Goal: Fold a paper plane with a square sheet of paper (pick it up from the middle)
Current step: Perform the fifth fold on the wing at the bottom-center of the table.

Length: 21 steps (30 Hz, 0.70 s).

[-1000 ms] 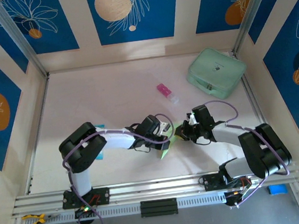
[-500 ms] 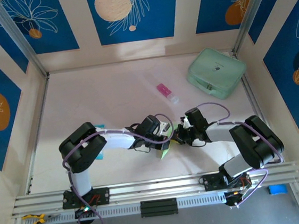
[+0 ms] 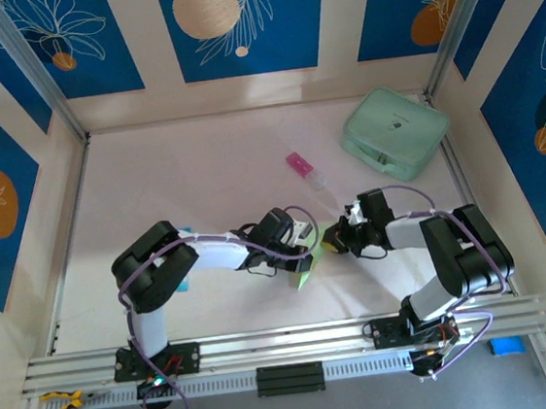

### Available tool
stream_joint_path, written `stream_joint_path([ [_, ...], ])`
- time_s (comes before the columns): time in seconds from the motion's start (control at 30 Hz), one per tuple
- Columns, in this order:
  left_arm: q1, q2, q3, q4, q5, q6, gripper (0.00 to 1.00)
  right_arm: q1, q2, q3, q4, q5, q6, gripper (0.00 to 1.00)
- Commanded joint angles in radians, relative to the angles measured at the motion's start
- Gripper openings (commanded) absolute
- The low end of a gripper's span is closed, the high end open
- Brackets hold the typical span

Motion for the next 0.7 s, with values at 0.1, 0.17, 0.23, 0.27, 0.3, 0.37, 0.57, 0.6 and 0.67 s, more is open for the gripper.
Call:
stream_joint_path([
  [0.1,-0.002,0.087,-0.036,-0.18,-0.028,-0.001,0.0,-0.087,0.037,0.059,-0.053,0.134,-0.053,0.1],
  [0.17,-0.001,0.085,-0.036,-0.182,-0.029,0.001,0.0,-0.087,0.043,0.081,-0.074,0.147,-0.054,0.1],
  [0.23,-0.001,0.084,-0.035,-0.183,-0.03,0.0,0.0,-0.079,0.048,0.114,-0.121,0.184,-0.035,0.1],
  [0.27,-0.001,0.085,-0.035,-0.182,-0.03,-0.001,0.0,-0.077,0.05,0.122,-0.133,0.196,-0.026,0.1],
  [0.3,-0.001,0.084,-0.036,-0.183,-0.03,-0.001,0.0,-0.074,0.054,0.128,-0.136,0.206,-0.017,0.1],
  [0.37,0.0,0.082,-0.038,-0.183,-0.031,-0.001,0.0,-0.072,0.06,0.132,-0.132,0.221,0.002,0.1],
  [0.57,0.0,0.062,-0.055,-0.185,-0.037,-0.003,0.0,-0.077,0.048,0.09,-0.026,0.252,0.033,0.1],
  [0.6,0.001,0.059,-0.056,-0.185,-0.041,-0.004,0.0,-0.082,0.045,0.086,-0.018,0.245,0.035,0.1],
  [0.67,0.001,0.05,-0.063,-0.186,-0.046,-0.006,0.0,-0.083,0.023,0.076,-0.003,0.235,0.024,0.11],
])
